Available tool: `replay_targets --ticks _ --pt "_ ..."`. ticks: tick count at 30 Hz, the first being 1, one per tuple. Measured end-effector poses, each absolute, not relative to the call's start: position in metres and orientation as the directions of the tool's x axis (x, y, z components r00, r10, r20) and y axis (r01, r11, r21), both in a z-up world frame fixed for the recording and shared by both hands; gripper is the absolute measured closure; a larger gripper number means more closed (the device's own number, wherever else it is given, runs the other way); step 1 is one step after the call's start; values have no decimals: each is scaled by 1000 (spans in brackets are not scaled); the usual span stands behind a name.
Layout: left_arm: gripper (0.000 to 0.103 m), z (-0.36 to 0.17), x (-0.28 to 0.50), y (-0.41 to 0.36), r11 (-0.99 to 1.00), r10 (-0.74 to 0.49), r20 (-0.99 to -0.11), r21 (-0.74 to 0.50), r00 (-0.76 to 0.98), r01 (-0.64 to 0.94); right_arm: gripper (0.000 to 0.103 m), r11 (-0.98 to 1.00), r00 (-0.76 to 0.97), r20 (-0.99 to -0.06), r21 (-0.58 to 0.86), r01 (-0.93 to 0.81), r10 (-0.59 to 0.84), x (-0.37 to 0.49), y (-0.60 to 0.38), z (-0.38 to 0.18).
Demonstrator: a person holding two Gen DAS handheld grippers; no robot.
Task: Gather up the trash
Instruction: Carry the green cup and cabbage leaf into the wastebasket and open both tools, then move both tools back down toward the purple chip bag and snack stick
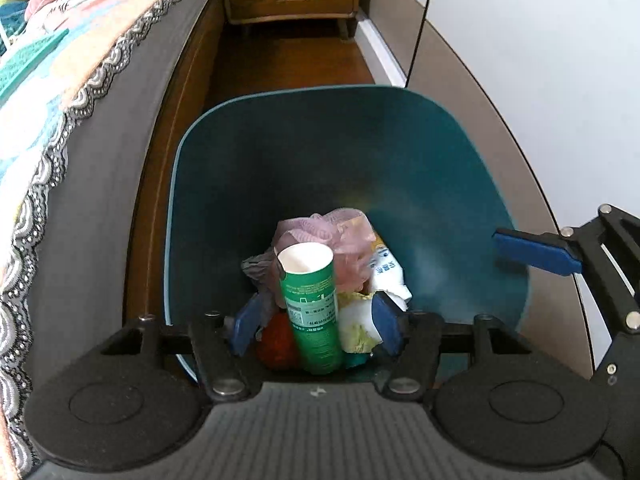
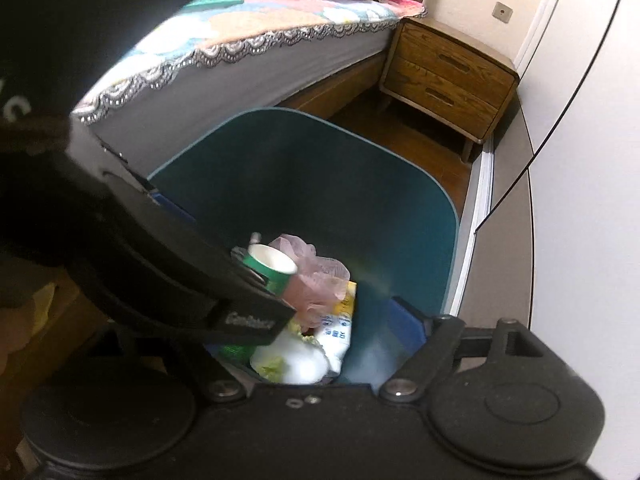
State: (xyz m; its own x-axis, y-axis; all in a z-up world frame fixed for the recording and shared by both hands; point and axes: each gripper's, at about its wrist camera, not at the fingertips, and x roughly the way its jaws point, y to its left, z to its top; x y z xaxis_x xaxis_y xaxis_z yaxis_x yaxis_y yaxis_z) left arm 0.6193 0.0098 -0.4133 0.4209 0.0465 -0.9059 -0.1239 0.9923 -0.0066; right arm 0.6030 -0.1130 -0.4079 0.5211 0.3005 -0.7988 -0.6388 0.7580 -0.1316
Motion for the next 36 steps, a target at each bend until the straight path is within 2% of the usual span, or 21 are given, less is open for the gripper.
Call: replay_targets --ticks 5,14,23,25,26,27,31,36 --pt "43 -395 605 9 993 36 -882 -19 469 -113 13 769 533 -784 -114 -629 319 597 -121 -396" --pt "43 -365 571 14 993 9 -847 -56 532 -105 11 789 545 -762 -73 -610 351 576 -143 -374" --pt "43 -359 515 17 986 -22 -837 -108 547 -126 9 816 561 -742 -34 -577 366 544 -172 -363" --pt "38 -360 501 16 986 -14 -829 -104 559 -129 8 824 562 -744 -27 -566 361 537 -179 -366" --pt "31 -361 495 14 986 -13 -828 -102 560 -128 8 830 562 -745 -21 -557 359 532 -184 -368" --pt "28 -364 489 13 987 -15 -827 -104 562 -127 7 836 555 -751 -6 -548 358 528 -188 -372" --pt "27 -390 467 8 986 -11 -847 -96 531 -133 7 870 534 -775 41 -491 338 511 -204 -400" --pt "27 -459 447 5 979 -2 -898 -91 440 -180 7 891 454 -831 105 -441 322 493 -208 -466"
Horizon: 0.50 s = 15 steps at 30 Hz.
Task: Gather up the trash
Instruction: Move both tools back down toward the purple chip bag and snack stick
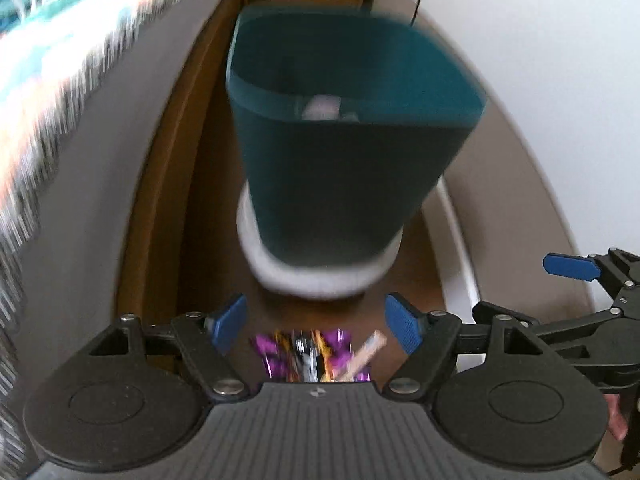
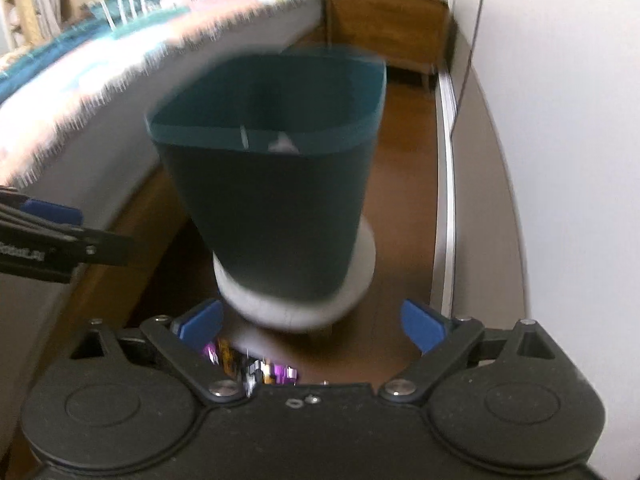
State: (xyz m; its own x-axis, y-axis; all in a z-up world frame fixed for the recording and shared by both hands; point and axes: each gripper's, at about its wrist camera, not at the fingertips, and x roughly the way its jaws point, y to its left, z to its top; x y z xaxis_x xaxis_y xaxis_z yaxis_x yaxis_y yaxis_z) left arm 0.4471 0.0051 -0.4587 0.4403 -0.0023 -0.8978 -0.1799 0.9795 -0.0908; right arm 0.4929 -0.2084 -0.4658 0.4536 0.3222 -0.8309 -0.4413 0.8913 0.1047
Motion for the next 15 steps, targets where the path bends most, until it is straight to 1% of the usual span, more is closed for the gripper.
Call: replay_targets --ticks 4,5,7,10,11,13,15 --pt "27 -523 432 -3 981 33 -932 -38 361 -188 8 907 400 -881 73 -415 254 487 -202 -530" --pt "27 -542 428 -5 981 41 -942 -26 334 -193 10 909 374 -893 82 -409 249 487 -200 -546" --pt "27 -578 422 -8 979 31 -959 -28 281 -204 10 906 323 -911 111 -408 257 485 -196 -579" --pt "27 -625 416 -14 981 45 -973 0 224 -196 10 900 288 -926 104 -424 242 479 -185 -623" --pt "27 -641 415 -16 981 58 -977 18 204 -192 10 905 275 -933 103 -413 232 479 -183 -636" --pt "27 -670 412 -18 979 48 -986 15 159 -202 10 917 246 -943 119 -381 225 481 -179 -667" --pt "27 -698 412 -18 975 52 -991 24 124 -219 11 937 201 -953 156 -312 225 485 -178 -698"
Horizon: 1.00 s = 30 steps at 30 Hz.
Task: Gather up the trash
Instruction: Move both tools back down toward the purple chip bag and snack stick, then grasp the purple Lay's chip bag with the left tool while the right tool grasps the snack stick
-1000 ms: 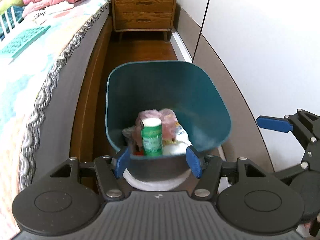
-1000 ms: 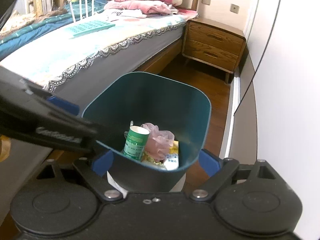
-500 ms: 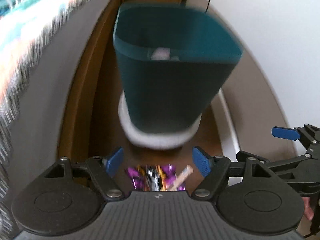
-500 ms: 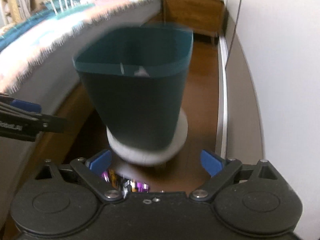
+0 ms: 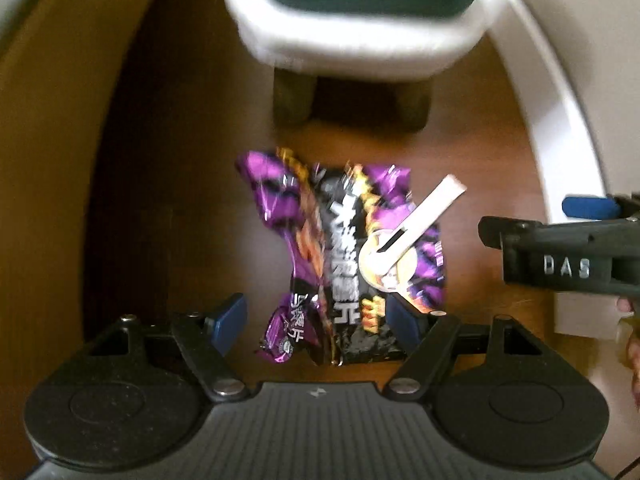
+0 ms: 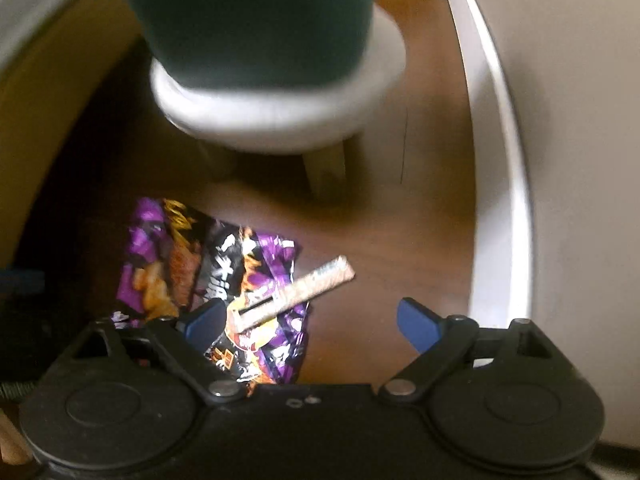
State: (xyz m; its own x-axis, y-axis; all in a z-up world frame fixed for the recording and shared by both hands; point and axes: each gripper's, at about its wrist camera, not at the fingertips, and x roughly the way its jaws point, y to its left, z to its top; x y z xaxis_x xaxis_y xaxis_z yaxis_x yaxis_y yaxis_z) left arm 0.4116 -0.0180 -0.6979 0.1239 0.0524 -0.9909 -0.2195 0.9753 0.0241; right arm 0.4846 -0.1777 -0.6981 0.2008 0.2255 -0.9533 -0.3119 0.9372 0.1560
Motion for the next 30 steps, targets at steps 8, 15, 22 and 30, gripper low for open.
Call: replay_targets --ticks 8,15,22,30 --pt "28 -768 429 -9 971 42 -994 18 99 -238 18 974 111 -971 197 -110 209 501 -169 -794" --pt "28 -813 433 -9 973 36 -999 26 40 -228 23 988 86 -984 152 -28 154 515 -164 -833" --pt "29 -832 442 -10 976 12 -1000 11 5 -216 24 995 130 -986 97 -25 99 519 -152 -837" --pt "58 -834 448 -19 982 10 -1000 9 3 -186 41 993 158 -987 -8 -121 11 505 -132 -835"
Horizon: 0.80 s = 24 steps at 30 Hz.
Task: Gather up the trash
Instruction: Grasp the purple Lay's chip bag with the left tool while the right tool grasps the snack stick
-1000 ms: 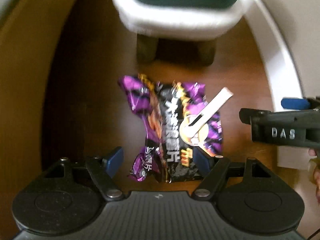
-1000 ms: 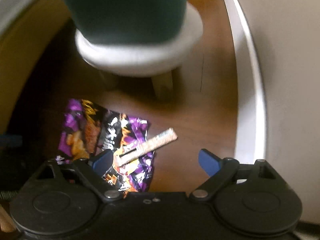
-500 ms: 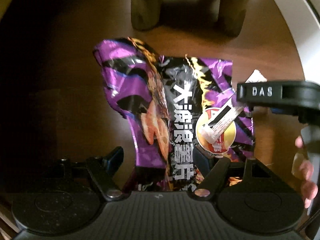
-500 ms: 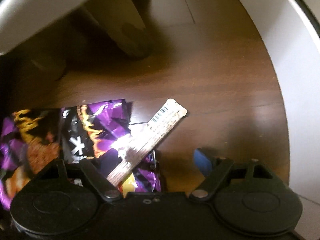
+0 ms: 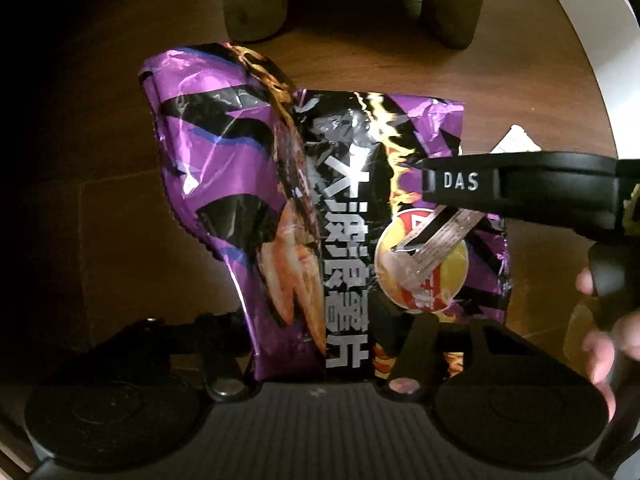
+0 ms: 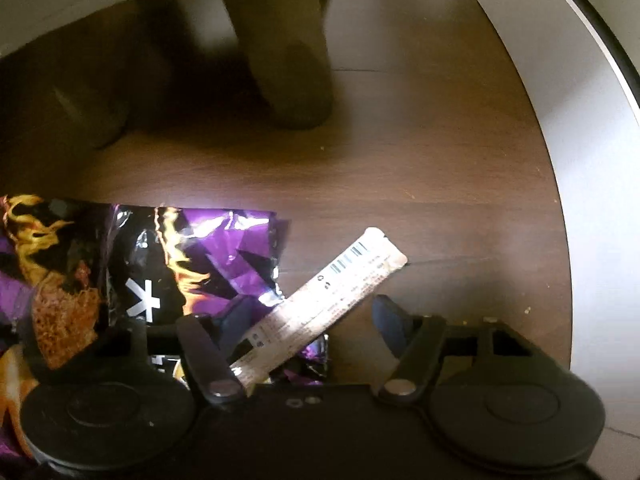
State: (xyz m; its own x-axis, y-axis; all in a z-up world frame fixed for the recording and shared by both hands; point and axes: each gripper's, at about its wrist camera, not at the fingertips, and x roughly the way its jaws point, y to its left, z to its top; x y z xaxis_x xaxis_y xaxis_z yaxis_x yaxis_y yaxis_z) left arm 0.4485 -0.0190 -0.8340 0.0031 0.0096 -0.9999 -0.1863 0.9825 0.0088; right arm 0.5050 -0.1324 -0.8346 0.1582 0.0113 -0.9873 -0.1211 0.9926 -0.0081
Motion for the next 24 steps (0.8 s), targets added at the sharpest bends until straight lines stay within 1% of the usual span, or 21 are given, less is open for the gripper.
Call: replay_targets --ticks 1,2,3,4,5,6,10,12,16,24 --pt "64 -835 449 -20 982 7 -1000 7 1 -187 44 992 164 -986 -8 -128 13 503 -133 -832" --pt "70 -834 450 -19 982 5 -1000 6 -4 -191 53 991 169 -985 -8 -135 15 502 -133 -830" --pt "70 -833 451 -16 979 1 -1000 1 -3 -204 63 991 173 -985 -15 -134 8 499 -132 -830" --pt "72 -829 452 -16 976 -7 -1000 -7 0 -218 67 991 173 -985 -8 -131 15 497 -133 -830" --pt "81 -830 451 -15 972 -13 -1000 -12 0 -235 69 992 174 -984 0 -129 23 495 -136 -829" --pt "85 -831 450 -14 970 -7 -1000 -6 -4 -245 71 992 178 -984 -2 -126 21 495 -138 -828" --pt "87 -826 447 -15 968 -1 -1000 -4 13 -250 78 994 192 -979 52 -96 70 491 -156 -822" --pt "88 -823 444 -17 969 5 -1000 1 17 -249 85 994 210 -974 62 -91 80 493 -165 -810" --pt "89 -815 439 -22 964 11 -1000 4 24 -267 86 993 246 -965 73 -89 93 488 -180 -795" --pt "90 -775 417 -24 965 44 -998 30 48 -261 87 993 315 -945 63 -103 93 477 -208 -752"
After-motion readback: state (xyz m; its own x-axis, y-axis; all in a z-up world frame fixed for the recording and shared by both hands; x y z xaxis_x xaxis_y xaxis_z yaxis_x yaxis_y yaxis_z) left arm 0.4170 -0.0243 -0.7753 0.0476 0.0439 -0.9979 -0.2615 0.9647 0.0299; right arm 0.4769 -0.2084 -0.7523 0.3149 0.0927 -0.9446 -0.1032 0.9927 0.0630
